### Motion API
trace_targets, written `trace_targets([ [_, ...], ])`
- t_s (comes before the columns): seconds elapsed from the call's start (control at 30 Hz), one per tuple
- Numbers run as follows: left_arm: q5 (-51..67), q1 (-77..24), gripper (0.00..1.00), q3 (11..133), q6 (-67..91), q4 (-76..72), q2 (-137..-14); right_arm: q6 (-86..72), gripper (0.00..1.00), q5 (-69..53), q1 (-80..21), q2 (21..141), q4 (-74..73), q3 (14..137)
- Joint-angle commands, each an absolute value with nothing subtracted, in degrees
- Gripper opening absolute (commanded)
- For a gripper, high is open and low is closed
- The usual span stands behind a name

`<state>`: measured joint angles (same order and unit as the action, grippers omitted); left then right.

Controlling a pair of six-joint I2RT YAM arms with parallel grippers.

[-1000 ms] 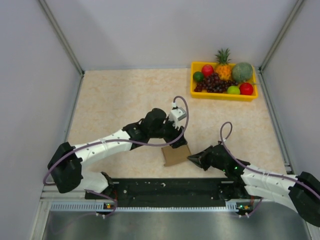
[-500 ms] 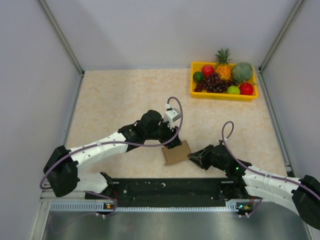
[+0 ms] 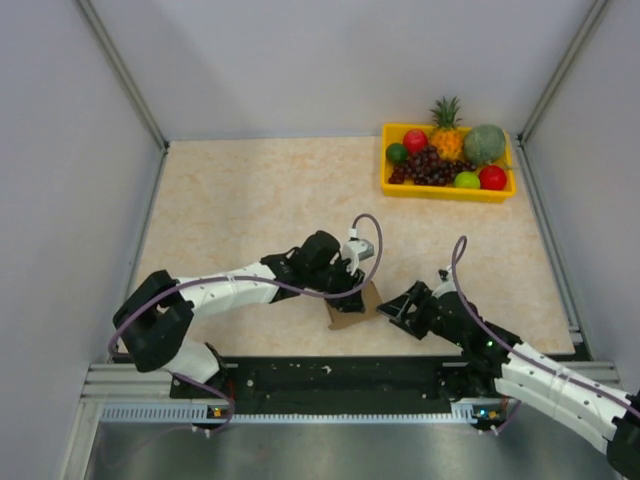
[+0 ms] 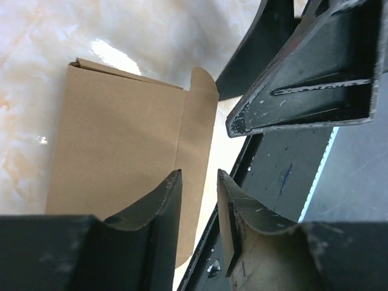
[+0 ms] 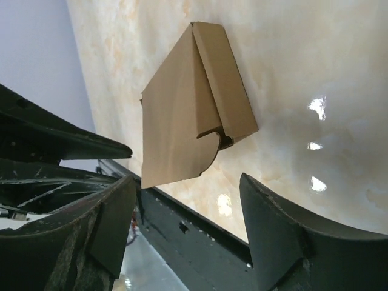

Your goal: Fold the paper box

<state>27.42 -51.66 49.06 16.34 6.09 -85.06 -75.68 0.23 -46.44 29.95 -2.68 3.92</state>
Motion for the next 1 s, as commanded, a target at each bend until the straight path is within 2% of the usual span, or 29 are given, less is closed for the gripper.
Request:
trace_targets([
  [0.0,28.2,-53.6,0.33,48.4,15.1,3.3,-86.0,-62.9,0.7,-2.2,-43.9,29.0,-8.8,8.9],
  [0.03,28.2,-54.0,0.32,48.4,15.4,3.0,-86.2,-61.5,0.7,-4.1,-42.4,29.8,-8.6,9.8],
  [0.13,27.4,-54.5,0.28,48.0,16.9,1.8,-88.1,-56.2,0.54,-11.4,-35.4,34.0,-8.4,11.8],
  [0.17,27.0,-54.5,0.27,48.1,17.3,2.0,-89.8,-54.9,0.52,-14.9,-32.1,35.6,-8.2,12.2],
  [0.23,26.5,-54.5,0.25,48.3,18.6,2.1,-91.7,-50.2,0.53,-17.2,-29.5,37.2,-8.3,14.0],
  [0.37,23.6,-54.4,0.24,48.3,20.9,3.8,-96.2,-43.4,0.65,-22.8,-24.7,41.7,-8.1,16.2],
  [0.5,22.7,-54.3,0.23,47.2,21.8,3.2,-98.7,-36.1,0.65,-29.1,-23.1,53.1,-4.6,18.5],
  [0.57,22.0,-54.3,0.24,46.6,22.1,2.5,-96.9,-35.2,0.61,-33.6,-23.3,56.8,-0.8,19.2],
  [0.7,21.5,-54.3,0.32,47.7,21.2,5.4,-91.6,-35.7,0.59,-36.0,-23.3,60.4,4.7,18.4],
  [0.77,22.3,-54.3,0.45,49.1,20.7,6.8,-87.1,-35.8,0.61,-35.3,-23.3,59.5,4.0,18.7],
  [0.87,22.3,-54.2,0.58,53.0,18.8,11.3,-82.1,-34.9,0.66,-34.9,-23.2,58.2,3.5,19.5],
  [0.97,22.2,-52.1,0.63,56.9,18.0,16.2,-79.5,-35.0,0.73,-34.1,-23.2,59.4,2.9,20.3],
])
